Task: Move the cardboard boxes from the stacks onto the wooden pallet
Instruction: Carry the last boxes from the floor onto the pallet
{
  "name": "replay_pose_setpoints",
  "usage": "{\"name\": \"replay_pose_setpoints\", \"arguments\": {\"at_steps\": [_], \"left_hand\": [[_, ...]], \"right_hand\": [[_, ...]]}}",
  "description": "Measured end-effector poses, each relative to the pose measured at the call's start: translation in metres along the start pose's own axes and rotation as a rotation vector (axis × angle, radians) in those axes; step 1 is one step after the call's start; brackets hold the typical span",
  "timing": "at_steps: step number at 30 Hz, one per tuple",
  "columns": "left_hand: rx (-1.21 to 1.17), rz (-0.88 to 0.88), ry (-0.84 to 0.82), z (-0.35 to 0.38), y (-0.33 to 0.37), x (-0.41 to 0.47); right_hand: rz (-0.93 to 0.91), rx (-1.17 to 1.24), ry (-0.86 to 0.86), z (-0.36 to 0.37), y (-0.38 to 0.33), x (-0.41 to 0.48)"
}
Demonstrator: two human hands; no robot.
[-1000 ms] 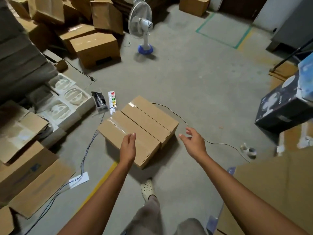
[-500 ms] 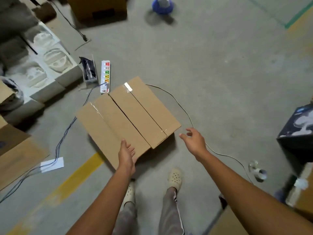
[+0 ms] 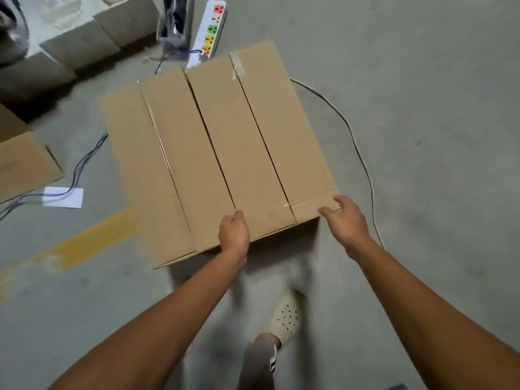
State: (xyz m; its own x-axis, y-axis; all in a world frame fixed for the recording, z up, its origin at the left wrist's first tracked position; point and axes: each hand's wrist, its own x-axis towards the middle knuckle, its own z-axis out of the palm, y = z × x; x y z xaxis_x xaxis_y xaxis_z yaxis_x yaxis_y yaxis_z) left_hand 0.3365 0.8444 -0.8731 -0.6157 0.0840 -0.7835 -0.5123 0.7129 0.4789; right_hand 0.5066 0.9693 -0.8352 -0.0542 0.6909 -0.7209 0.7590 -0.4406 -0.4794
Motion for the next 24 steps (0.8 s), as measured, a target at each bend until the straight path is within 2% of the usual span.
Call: {"name": "replay_pose_setpoints", "arguments": {"at_steps": [5, 9, 11, 15, 24], "left_hand": [[-0.092, 0.070, -0.008, 0.017, -0.014, 0.025], [-0.141, 0.027, -0.045, 0.021, -0.014, 0.039], [-0.143, 0.017, -0.055, 0.022, -0.005, 0.031], [-0.150, -0.004, -0.110, 0.029, -0.003, 0.018], [-0.316, 0.138, -0.074, -0.040, 0.050, -0.031]], "right_hand": [[-0.104, -0.153, -0.056, 0.014, 0.028, 0.033], [-0.138, -0.262, 0.057, 0.016, 0.042, 0.052], [-0.061, -0.214, 0.097, 0.011, 0.044, 0.062], [0.084, 0.056, -0.009, 0.006, 0.041, 0.073], [-0.068, 0.225, 0.051, -0.017, -0.005, 0.005]]}}
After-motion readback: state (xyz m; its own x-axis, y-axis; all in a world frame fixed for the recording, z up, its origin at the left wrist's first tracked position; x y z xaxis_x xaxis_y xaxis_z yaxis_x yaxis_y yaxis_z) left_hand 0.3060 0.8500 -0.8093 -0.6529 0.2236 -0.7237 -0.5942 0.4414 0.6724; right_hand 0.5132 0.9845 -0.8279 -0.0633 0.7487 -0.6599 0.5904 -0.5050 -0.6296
